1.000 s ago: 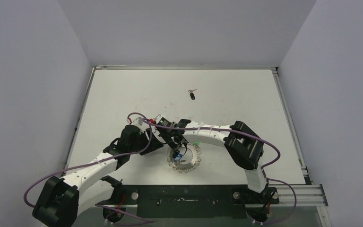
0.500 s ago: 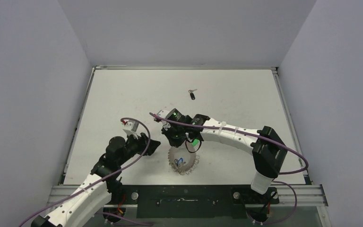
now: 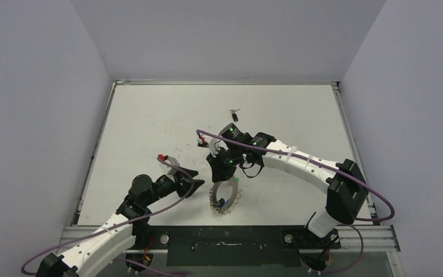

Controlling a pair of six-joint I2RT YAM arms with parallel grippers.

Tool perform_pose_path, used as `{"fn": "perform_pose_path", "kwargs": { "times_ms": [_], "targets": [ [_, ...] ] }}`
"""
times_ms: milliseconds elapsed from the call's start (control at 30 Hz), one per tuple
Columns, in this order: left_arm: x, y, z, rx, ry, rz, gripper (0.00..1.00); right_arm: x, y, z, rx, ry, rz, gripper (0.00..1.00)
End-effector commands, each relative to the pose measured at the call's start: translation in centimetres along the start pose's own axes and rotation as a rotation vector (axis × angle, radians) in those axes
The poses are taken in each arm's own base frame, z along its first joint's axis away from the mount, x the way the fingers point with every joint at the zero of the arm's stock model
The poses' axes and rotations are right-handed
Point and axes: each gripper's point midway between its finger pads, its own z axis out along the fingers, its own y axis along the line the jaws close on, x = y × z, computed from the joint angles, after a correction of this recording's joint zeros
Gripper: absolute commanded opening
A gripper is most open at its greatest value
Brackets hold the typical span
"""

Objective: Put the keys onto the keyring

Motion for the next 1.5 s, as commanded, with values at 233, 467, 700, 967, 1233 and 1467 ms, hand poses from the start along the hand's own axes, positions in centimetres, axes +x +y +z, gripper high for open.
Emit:
{"fn": "perform_pose_path", "kwargs": {
  "times_ms": [233,467,700,967,1233,1467],
  "targets": [
    [-1.6,-6.1,2.5,0.306,-0.035,0.381,0.36,-1.2,3.3,-2.8,-0.136,-0.058,-0.104,0.00],
    [-1.2,-6.9,2.7,0.345,-0.035,0.414,0.31,-1.1,3.7,-2.8,-0.158,-0.056,-0.101,0.00],
    [-0.8,-7.2,2.9,0.369,-0.028,0.443,0.16,-0.9,4.0,-2.7,-0.174,-0.052,-0.099,0.00],
    [-0.3,-8.1,3.1,0.432,-0.009,0.454,0.00,-0.9,3.8,-2.6,-0.160,-0.048,-0.102,0.00],
    [-0.2,-7.2,2.9,0.358,-0.027,0.381,0.00,-1.4,2.5,-3.0,-0.076,-0.075,-0.100,0.19],
    [-0.3,-6.3,2.3,0.285,-0.069,0.312,0.00,-3.3,0.9,-5.2,0.063,-0.216,-0.126,0.71]
  ]
}}
